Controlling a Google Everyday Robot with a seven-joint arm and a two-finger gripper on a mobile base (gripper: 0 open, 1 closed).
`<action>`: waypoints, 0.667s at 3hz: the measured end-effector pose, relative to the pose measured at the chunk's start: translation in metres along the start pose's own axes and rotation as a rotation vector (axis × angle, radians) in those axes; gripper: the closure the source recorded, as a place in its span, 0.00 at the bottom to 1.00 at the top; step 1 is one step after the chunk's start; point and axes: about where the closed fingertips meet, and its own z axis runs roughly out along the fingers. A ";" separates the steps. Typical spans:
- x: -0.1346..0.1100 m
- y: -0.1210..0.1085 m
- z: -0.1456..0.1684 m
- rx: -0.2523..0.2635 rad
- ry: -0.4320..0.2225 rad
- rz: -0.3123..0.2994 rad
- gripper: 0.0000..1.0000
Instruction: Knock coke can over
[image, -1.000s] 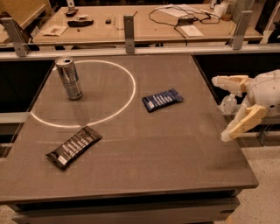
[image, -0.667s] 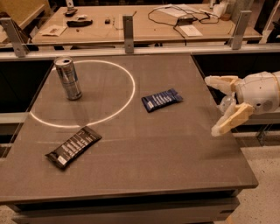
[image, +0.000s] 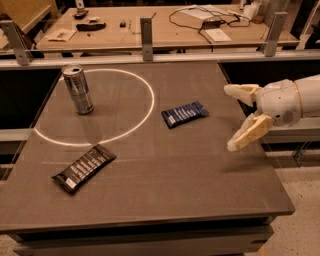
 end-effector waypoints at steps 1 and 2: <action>0.000 0.000 0.000 0.000 0.000 0.000 0.00; -0.008 -0.004 0.013 0.023 -0.059 0.028 0.00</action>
Offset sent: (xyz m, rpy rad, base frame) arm 0.0174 0.0294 0.0061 0.1712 0.0002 -0.0770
